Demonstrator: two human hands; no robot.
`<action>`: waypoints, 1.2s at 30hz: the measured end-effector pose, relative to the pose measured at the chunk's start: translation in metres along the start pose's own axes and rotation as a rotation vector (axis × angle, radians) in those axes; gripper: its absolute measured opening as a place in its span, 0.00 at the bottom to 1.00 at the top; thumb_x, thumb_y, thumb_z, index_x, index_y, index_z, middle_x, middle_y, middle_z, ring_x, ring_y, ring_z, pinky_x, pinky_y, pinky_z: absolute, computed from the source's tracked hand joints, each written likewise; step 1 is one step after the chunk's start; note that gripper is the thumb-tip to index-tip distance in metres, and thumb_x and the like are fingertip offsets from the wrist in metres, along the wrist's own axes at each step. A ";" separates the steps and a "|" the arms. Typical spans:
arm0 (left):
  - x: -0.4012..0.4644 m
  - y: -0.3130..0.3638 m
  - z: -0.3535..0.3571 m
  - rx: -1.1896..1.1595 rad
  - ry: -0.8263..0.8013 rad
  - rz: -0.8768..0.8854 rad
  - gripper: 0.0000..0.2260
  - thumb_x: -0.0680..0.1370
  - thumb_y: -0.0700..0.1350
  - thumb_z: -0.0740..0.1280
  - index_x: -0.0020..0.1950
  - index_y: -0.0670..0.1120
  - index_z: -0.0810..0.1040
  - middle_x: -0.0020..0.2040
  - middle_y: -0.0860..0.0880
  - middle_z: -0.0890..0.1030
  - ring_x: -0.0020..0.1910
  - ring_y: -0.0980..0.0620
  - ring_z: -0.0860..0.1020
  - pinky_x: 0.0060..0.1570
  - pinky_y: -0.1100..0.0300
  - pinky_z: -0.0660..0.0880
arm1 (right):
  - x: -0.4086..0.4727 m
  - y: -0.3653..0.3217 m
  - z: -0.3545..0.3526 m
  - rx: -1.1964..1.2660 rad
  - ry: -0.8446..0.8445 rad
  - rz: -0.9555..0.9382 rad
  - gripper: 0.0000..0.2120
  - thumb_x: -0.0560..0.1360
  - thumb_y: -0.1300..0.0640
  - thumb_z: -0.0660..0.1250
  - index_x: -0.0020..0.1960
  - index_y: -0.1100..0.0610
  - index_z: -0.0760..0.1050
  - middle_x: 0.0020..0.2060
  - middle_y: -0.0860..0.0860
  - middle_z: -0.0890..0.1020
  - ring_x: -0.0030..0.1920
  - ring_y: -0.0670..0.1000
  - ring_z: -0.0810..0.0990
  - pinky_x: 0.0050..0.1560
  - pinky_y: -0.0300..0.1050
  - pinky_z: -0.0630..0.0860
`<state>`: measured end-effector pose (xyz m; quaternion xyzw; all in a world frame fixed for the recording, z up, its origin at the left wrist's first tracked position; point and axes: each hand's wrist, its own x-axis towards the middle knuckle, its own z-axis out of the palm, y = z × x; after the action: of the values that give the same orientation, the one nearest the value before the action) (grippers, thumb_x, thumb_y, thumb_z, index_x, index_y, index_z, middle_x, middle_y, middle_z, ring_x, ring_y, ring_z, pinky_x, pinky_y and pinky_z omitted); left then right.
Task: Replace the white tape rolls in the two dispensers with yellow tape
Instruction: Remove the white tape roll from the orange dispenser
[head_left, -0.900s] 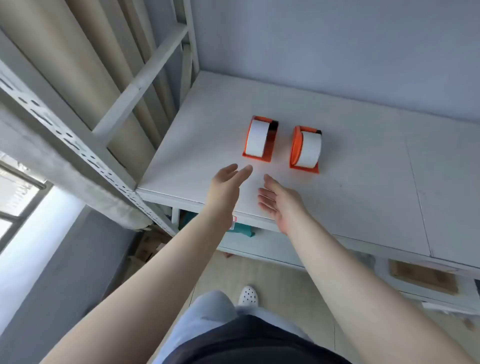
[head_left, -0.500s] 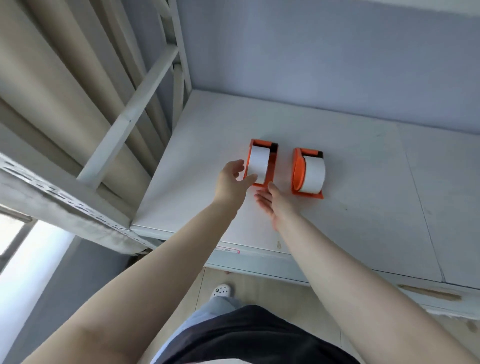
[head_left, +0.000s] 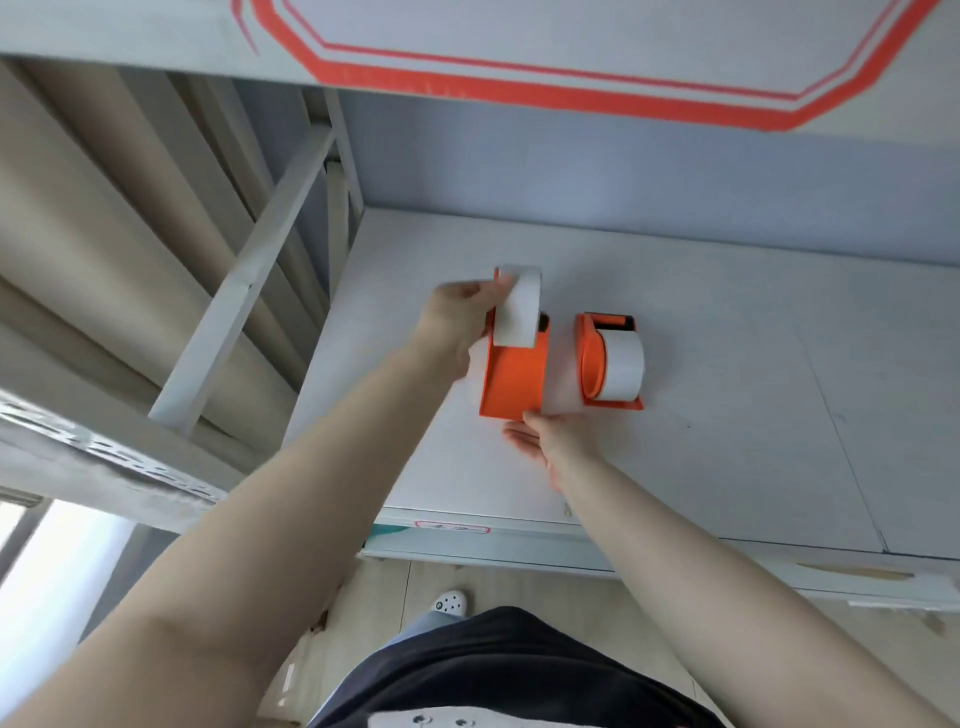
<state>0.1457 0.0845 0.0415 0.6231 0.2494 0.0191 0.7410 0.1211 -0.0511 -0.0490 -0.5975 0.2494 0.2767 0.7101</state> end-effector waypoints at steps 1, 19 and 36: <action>0.003 0.013 0.001 -0.001 0.014 -0.001 0.10 0.76 0.45 0.70 0.37 0.43 0.77 0.45 0.41 0.78 0.44 0.47 0.75 0.48 0.52 0.73 | -0.002 0.001 -0.002 -0.017 0.007 -0.005 0.08 0.79 0.67 0.60 0.40 0.65 0.70 0.36 0.61 0.79 0.22 0.46 0.81 0.26 0.36 0.79; 0.009 0.003 0.001 0.041 -0.037 -0.136 0.15 0.75 0.46 0.71 0.57 0.37 0.78 0.55 0.39 0.82 0.48 0.45 0.81 0.50 0.57 0.79 | -0.019 -0.073 0.029 0.076 -0.153 -0.021 0.31 0.69 0.42 0.73 0.64 0.60 0.73 0.61 0.58 0.78 0.61 0.55 0.78 0.63 0.50 0.76; 0.006 -0.001 0.002 0.148 0.037 -0.095 0.06 0.74 0.46 0.72 0.40 0.47 0.77 0.39 0.49 0.80 0.40 0.49 0.77 0.53 0.53 0.78 | -0.026 -0.067 0.008 0.346 -0.020 -0.091 0.18 0.68 0.49 0.76 0.50 0.57 0.75 0.56 0.57 0.82 0.57 0.55 0.81 0.59 0.48 0.79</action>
<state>0.1513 0.0840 0.0389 0.6630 0.2933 -0.0231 0.6884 0.1487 -0.0543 0.0178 -0.4745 0.2586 0.2031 0.8165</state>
